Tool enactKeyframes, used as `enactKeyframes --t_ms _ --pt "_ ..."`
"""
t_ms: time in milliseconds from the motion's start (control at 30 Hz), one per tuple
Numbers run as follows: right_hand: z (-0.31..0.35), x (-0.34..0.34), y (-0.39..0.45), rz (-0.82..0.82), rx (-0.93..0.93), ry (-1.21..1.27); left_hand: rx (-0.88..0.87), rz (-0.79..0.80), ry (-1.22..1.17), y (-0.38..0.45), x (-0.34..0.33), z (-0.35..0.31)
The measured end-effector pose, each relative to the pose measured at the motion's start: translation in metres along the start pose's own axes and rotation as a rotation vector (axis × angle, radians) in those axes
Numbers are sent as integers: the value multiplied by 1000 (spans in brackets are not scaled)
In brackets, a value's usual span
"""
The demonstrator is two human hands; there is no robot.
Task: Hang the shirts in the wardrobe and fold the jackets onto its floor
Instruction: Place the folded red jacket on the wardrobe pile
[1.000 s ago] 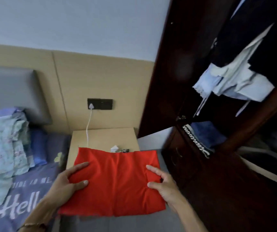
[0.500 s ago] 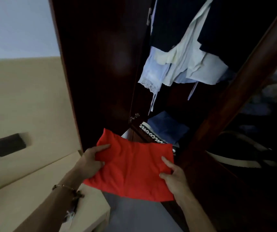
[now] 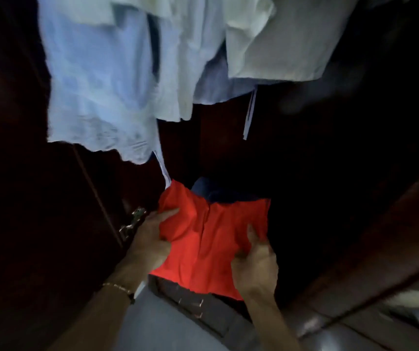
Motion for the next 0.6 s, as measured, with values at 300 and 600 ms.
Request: enactKeyframes --t_ms 300,600 --pt "-24 -26 108 -162 -87 52 -100 84 44 152 -56 5" --pt "-22 -54 113 -356 194 -513 -296 37 908 135 -95 23"
Point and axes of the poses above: each hand's wrist, its own y-axis towards the middle knuckle, its own x-axis out of the back of the hand, z = x × y, the point moved 9 cm from there along y, towards the middle knuckle, and after that the axes turned 5 degrees about x, right-handed, at the moved point
